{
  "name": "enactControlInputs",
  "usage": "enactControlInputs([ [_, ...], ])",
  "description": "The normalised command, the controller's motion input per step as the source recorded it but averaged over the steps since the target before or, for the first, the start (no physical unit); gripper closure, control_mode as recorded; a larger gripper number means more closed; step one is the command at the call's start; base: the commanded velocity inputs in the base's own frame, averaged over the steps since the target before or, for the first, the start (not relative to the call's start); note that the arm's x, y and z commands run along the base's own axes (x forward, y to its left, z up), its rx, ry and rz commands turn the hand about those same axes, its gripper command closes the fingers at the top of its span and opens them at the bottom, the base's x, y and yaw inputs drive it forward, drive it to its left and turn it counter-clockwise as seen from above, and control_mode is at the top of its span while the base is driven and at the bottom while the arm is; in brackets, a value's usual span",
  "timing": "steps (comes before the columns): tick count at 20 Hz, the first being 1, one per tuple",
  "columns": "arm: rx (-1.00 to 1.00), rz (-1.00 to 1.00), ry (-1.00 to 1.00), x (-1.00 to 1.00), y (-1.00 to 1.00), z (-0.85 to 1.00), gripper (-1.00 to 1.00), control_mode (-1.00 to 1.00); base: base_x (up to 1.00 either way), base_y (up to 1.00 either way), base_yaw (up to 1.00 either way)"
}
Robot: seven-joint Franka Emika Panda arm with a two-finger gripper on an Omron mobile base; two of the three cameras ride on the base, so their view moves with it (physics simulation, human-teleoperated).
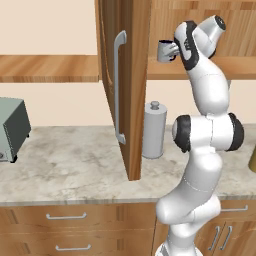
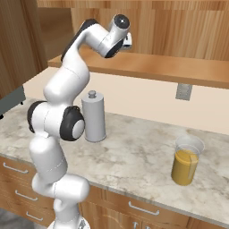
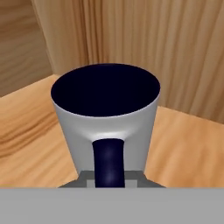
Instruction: There is a tray on the dining counter. Grab the cup, mug, and pitcher and place them on the tray. The pitcher may be placed next to the tray if it cannot fit the tray.
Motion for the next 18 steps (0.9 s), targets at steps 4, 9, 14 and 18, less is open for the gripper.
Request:
enactControlInputs([
  [4,0.00,0.00,-0.05,-0.72,-0.29,0.00,1.00,-1.00,0.00,0.00,0.00],
  [9,0.00,0.00,-0.04,-0.84,-0.18,0.00,1.00,-1.00,0.00,0.00,0.00],
  [14,-0.03,0.00,0.00,-0.85,0.00,0.00,1.00,-1.00,0.00,0.00,0.00],
  [18,-0.03,-0.02,0.01,-0.73,0.00,0.00,1.00,-1.00,0.00,0.00,0.00],
])
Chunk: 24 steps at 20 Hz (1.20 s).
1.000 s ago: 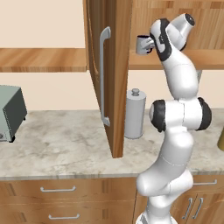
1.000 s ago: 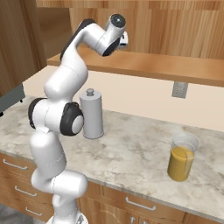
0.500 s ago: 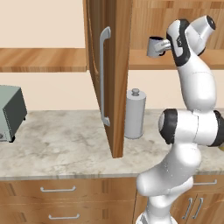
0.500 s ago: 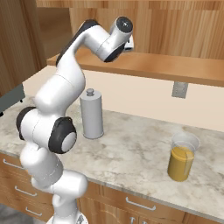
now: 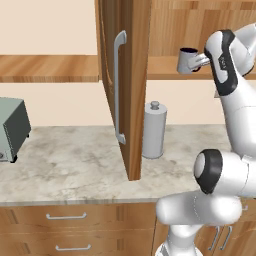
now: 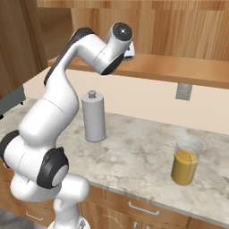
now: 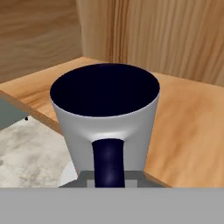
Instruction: There is a tray on the dining counter. Grab the cup, mug, and pitcher and place them on the tray. The pitcher may be placed next to the tray if it cannot fit the tray.
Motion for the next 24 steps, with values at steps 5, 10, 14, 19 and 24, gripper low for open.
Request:
enactControlInputs([
  [5,-0.02,-0.02,0.06,-0.48,0.00,0.00,1.00,-1.00,0.00,0.00,0.00],
  [10,0.00,-0.12,0.04,-0.28,0.00,0.00,1.00,-1.00,0.00,0.00,0.00],
  [14,0.00,-0.23,0.02,-0.39,0.00,0.00,1.00,-1.00,0.00,0.00,0.00],
  [19,0.00,-0.24,0.00,-0.47,0.00,0.00,1.00,-1.00,0.00,0.00,0.00],
  [24,0.00,-0.17,0.00,-0.51,0.00,0.00,1.00,-1.00,0.00,0.00,0.00],
])
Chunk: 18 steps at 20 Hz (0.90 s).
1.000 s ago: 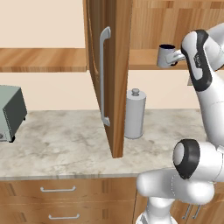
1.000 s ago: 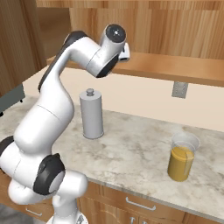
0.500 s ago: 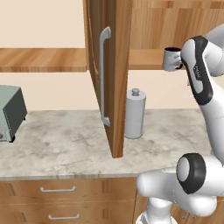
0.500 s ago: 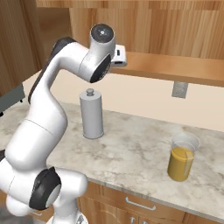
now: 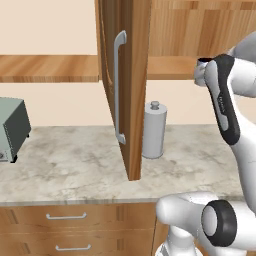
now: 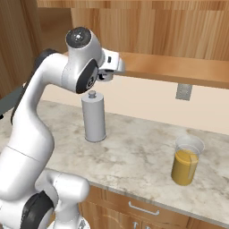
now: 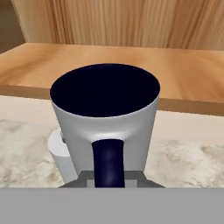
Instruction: There is a tray on the dining counter. Grab the cup, mug, and pitcher and place them on the tray. The pitcher may be placed next to the tray if it cannot fit the tray.
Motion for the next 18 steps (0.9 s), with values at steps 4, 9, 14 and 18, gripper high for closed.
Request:
enactControlInputs([
  [4,0.00,-0.15,0.00,-0.44,0.00,0.00,1.00,-1.00,0.00,0.00,0.00],
  [9,0.00,-0.08,0.00,-0.60,0.00,0.00,1.00,-1.00,0.00,0.00,0.00],
  [14,0.00,-0.04,0.00,-0.66,0.03,0.00,1.00,-1.00,0.00,0.00,0.00],
  [18,0.00,0.00,0.00,-0.58,0.23,0.00,1.00,-1.00,0.00,0.00,0.00],
])
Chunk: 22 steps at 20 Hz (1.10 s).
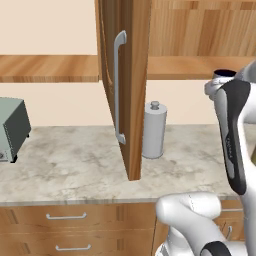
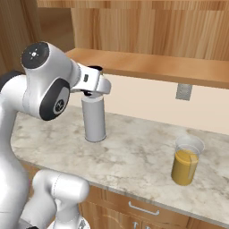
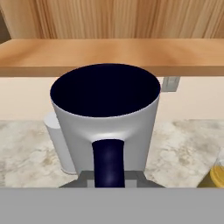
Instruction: There is a tray on the dining counter. Grab the cup, mug, and pitcher and place them on the tray. The pitcher may be placed next to the tray if it cannot fit the tray.
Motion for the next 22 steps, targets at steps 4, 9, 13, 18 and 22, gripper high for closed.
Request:
enactControlInputs([
  [4,0.00,0.00,0.00,-0.31,0.28,0.00,1.00,1.00,-0.10,0.07,0.00],
  [9,0.00,0.00,0.00,0.00,0.00,0.00,1.00,1.00,-0.93,-0.23,0.03],
  [13,0.00,0.00,0.00,0.00,0.00,0.00,1.00,1.00,-1.00,-0.86,0.20],
  [18,0.00,0.00,0.00,0.00,0.00,0.00,1.00,1.00,-1.00,-0.97,0.30],
  [22,0.00,0.00,0.00,0.00,0.00,0.00,1.00,1.00,-1.00,-0.64,0.54],
])
